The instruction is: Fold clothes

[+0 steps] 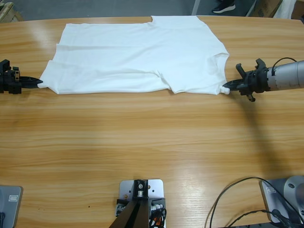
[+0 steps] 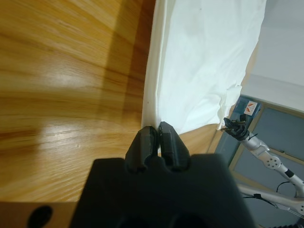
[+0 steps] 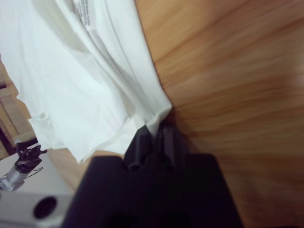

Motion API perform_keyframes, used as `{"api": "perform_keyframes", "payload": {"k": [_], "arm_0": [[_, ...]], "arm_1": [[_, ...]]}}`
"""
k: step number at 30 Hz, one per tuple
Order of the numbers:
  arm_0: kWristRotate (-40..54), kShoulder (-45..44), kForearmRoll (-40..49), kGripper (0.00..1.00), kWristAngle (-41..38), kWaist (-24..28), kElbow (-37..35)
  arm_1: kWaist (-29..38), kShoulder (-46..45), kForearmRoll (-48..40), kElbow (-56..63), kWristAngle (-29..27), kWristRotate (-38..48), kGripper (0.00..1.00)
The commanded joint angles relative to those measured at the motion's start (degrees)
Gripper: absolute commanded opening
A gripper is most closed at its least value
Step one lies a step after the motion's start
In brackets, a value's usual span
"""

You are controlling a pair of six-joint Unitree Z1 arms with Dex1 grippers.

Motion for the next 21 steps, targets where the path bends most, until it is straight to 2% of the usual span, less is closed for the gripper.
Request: {"api": "perform_keyframes", "payload": {"k": [1,8,17,21], "arm_0": [[-1.4,-3.1,0.5,0.0,-2.2,-0.8,2.5],[-3.5,-5.7,-1.0,0.0,-1.7,-6.6,6.2],[-4.9,-7.4,-4.3,0.0,-0.6,-6.9,11.3],[-6.2,-9.4,-4.7,0.0,0.0,-6.6,11.6]], "arm_1": [[0.7,-0.9,0.2,4.4,0.4,1.4,0.0],[0.7,-3.0,0.1,7.3,-0.7,1.7,0.0],[0.7,-6.8,0.1,13.2,-4.5,3.4,0.0],[-0.1,-11.6,1.4,15.2,-5.7,4.5,0.0]]}}
